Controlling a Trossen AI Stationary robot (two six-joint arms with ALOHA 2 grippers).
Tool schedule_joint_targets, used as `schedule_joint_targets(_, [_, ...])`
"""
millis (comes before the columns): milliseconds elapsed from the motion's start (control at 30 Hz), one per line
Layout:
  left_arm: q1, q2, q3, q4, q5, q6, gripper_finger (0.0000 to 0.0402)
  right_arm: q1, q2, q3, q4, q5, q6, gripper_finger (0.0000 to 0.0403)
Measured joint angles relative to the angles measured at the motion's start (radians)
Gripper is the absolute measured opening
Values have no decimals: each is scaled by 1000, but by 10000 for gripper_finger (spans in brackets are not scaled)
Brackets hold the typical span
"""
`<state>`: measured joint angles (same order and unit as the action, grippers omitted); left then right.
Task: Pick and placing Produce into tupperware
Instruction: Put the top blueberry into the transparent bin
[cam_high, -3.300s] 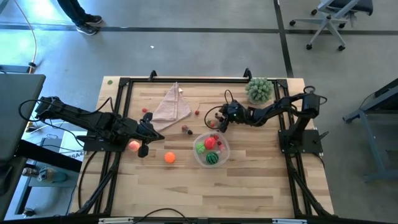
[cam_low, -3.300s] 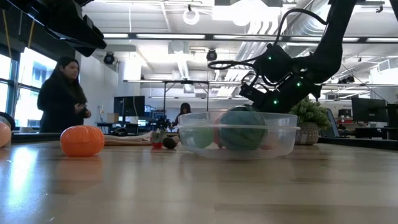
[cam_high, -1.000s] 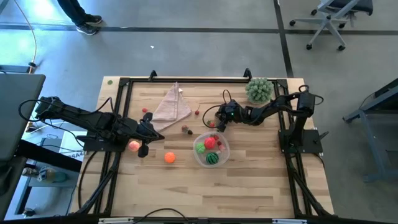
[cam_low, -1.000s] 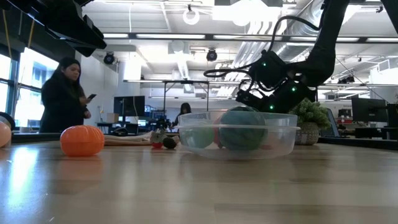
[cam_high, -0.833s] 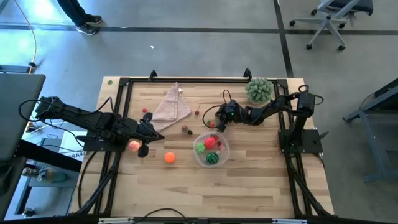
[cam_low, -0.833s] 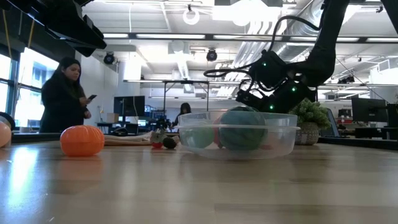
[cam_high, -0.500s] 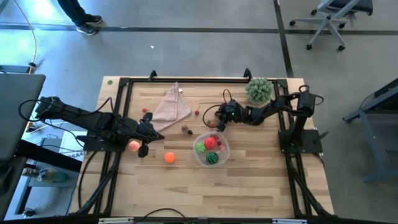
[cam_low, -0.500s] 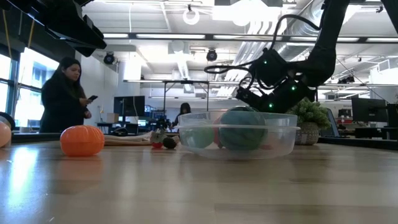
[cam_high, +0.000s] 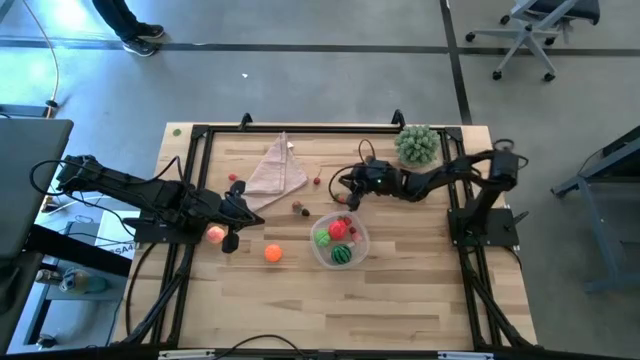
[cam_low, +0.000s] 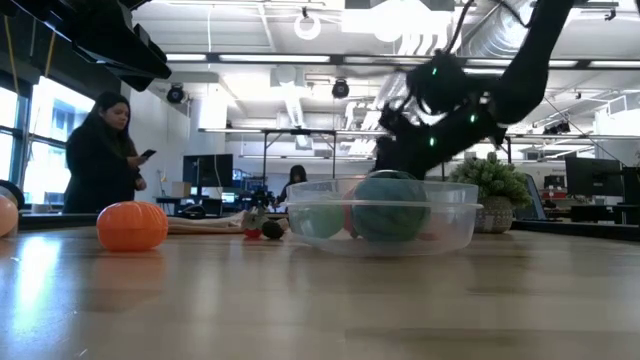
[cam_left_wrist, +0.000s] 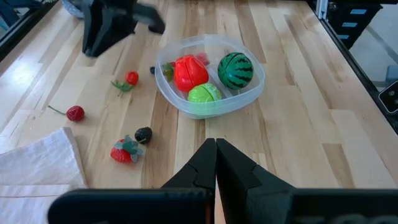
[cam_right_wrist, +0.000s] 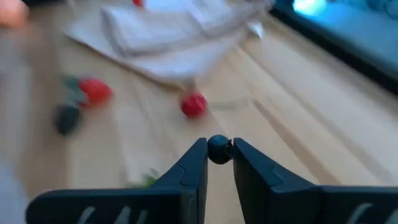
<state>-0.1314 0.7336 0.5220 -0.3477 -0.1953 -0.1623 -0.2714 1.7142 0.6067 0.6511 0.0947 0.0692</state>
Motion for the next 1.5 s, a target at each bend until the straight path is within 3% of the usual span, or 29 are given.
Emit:
schedule_joint_targets(367, [0,0,0,0,0,0,1,181,-374,2,-298,-38,12,51])
schedule_joint_targets(567, [0,0,0,0,0,0,1,318,-476,2,-422,-45,117,51])
schedule_joint_targets(800, [0,0,0,0,0,0,1,420,-436,2,-462,62,204,51])
schedule_joint_targets(1233, [0,0,0,0,0,0,1,478,-232,2,-460,116,365,53])
schedule_joint_targets(1500, [0,0,0,0,0,0,1,494,-209,2,-465,131,412,85])
